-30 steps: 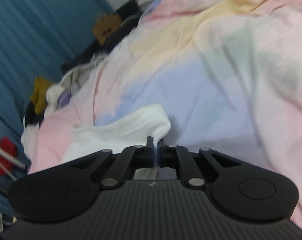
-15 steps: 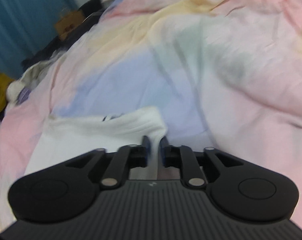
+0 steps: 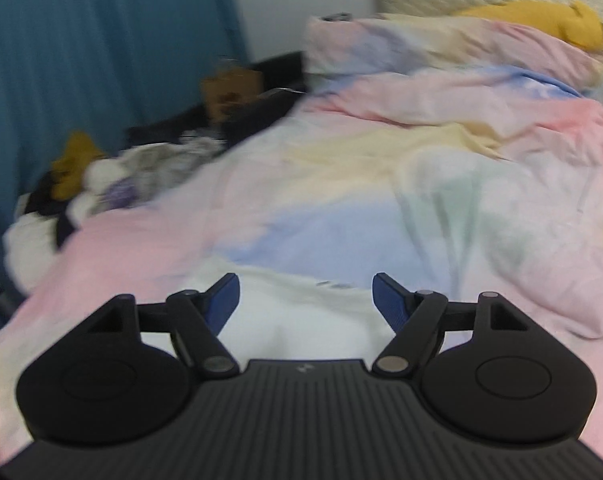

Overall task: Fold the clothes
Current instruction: 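Open both grippers to release the sweatshirt, then regrasp its edge with the left gripper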

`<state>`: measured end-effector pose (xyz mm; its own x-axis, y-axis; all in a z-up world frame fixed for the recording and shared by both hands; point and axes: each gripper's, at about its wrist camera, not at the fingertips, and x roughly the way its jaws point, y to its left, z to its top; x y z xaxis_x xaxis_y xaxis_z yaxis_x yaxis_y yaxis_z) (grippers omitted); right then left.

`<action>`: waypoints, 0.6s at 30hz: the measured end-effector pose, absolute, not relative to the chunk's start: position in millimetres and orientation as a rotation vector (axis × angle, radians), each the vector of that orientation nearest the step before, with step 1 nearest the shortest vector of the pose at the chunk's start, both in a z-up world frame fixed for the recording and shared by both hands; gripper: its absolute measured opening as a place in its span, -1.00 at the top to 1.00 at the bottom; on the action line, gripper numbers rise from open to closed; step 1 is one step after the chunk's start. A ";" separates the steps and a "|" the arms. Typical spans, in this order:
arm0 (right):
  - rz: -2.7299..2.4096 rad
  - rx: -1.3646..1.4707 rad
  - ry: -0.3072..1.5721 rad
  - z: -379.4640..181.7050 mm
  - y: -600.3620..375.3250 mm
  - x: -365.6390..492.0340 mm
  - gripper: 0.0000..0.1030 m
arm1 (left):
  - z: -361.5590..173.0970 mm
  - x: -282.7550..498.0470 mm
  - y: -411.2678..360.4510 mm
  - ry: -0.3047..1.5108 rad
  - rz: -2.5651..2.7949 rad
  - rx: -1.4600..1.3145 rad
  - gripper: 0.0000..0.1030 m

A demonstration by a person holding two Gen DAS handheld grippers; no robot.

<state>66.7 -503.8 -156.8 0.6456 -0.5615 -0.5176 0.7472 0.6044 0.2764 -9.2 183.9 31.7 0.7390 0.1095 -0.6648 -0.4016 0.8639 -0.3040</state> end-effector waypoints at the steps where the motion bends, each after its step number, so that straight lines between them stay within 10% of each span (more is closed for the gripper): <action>1: -0.744 0.498 0.401 -154.9 -496.9 66.5 -0.46 | 34.8 3.1 169.6 0.674 0.258 -0.433 -0.84; 18: -0.438 0.425 0.514 -179.1 -431.3 112.0 -0.46 | 3.3 298.4 -69.9 0.874 -0.030 -0.079 -0.99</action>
<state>112.0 -431.3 -179.1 0.7837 -0.2897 -0.5494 0.4968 0.8234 0.2744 298.4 -69.9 3.3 0.6419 -0.0585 -0.7646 -0.0064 0.9966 -0.0816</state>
